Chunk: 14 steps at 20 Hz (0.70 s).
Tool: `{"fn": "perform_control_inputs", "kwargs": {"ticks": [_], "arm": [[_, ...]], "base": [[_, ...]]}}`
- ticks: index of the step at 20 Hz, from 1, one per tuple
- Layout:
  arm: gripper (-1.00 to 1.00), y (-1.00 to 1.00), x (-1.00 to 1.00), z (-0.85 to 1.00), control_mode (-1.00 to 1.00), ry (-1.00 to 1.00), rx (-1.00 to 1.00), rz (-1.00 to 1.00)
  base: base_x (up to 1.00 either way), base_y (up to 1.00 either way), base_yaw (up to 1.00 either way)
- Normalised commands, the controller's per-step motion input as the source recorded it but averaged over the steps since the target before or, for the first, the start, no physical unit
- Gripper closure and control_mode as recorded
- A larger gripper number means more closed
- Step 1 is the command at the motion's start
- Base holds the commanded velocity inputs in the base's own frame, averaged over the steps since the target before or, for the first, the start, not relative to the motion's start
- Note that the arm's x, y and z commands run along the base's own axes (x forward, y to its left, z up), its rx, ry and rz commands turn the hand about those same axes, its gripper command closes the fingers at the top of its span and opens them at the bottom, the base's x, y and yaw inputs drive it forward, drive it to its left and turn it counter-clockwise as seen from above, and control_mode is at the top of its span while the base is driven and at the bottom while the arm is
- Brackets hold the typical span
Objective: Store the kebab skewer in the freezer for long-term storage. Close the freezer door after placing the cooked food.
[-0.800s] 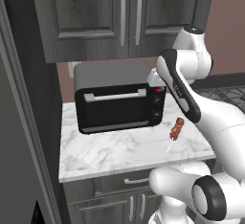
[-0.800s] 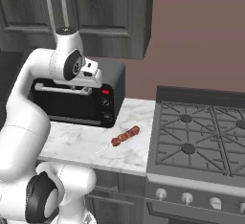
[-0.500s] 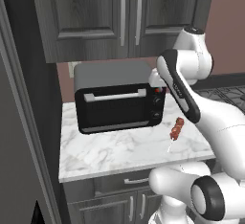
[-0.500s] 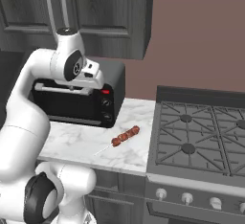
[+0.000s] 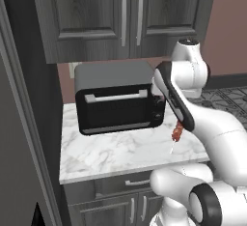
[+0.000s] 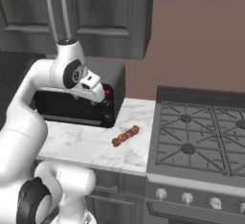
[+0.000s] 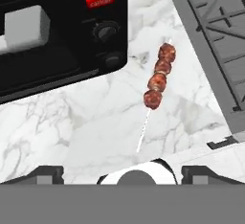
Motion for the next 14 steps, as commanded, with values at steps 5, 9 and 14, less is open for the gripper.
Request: {"fn": "perform_control_inputs", "kwargs": {"ticks": [5,9,14], "arm": [[-1.0,-0.36,-0.07,-0.5,-1.0,0.16,0.0,-0.33],[-1.0,-0.47,0.0,-0.53,-1.0,0.22,0.0,-0.28],[-1.0,-0.54,0.0,-0.5,-1.0,0.21,0.0,-0.17]], "base": [[0.0,0.0,0.0],[0.0,0.0,0.0],[0.0,0.0,0.0]]}}
